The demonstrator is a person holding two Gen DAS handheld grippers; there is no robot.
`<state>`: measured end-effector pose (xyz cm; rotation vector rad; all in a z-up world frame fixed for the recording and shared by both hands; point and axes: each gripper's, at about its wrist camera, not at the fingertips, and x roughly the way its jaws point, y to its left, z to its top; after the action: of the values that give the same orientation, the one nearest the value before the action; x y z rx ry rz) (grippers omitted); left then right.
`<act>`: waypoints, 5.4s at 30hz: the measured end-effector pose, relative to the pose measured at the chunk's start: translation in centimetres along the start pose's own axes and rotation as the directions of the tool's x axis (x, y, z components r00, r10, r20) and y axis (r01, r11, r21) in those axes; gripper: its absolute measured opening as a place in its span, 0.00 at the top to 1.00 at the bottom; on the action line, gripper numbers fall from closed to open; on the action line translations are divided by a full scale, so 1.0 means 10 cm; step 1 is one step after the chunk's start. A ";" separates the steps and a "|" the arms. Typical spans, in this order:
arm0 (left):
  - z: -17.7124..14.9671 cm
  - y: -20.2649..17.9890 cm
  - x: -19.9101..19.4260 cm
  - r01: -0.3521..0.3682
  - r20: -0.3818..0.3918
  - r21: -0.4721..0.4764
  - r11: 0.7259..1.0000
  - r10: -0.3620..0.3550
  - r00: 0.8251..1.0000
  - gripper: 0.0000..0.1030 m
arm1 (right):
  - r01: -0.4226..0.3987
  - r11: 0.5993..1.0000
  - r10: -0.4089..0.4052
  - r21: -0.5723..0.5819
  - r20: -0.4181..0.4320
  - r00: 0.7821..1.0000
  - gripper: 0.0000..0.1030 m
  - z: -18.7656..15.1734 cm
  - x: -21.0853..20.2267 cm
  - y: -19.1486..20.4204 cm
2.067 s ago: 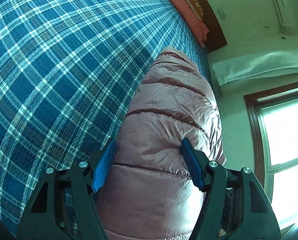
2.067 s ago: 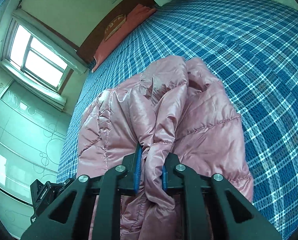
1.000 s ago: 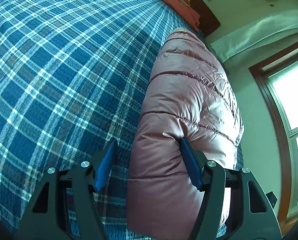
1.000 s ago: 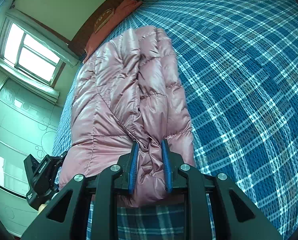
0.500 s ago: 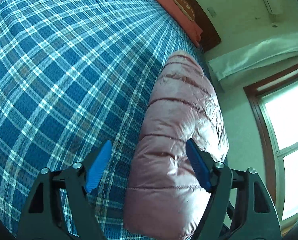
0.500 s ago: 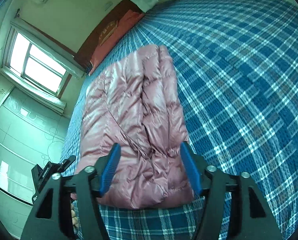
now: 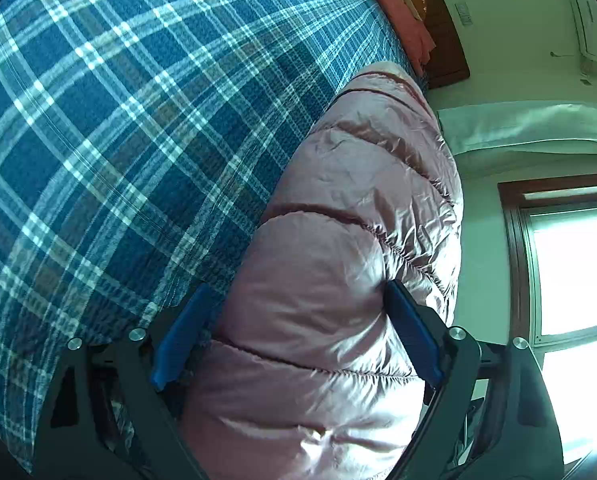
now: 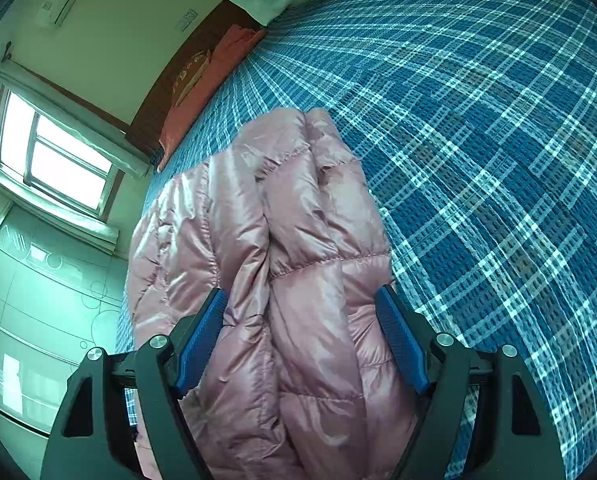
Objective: Fold large clothes
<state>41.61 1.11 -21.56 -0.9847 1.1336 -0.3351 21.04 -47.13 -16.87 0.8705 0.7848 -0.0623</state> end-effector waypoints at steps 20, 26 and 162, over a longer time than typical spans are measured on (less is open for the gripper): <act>0.15 -0.17 -0.19 0.065 0.045 0.233 0.970 -0.078 0.996 0.46 | -0.243 0.969 0.243 -0.044 -0.020 0.970 0.72 -0.28 0.27 0.32; 0.58 0.02 -0.56 0.026 0.126 0.210 0.977 -0.053 0.991 0.46 | -0.322 0.945 0.317 -0.060 -0.083 0.945 0.74 -0.36 0.69 0.80; 1.32 0.43 -1.19 -0.350 0.357 0.172 0.921 0.273 0.893 0.36 | -0.138 0.990 0.137 -0.023 -0.067 0.988 0.56 -1.60 -0.35 0.76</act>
<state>47.01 17.92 -16.82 -0.6077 0.9049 -0.0350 11.75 -31.66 -15.82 0.9024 0.7827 0.0990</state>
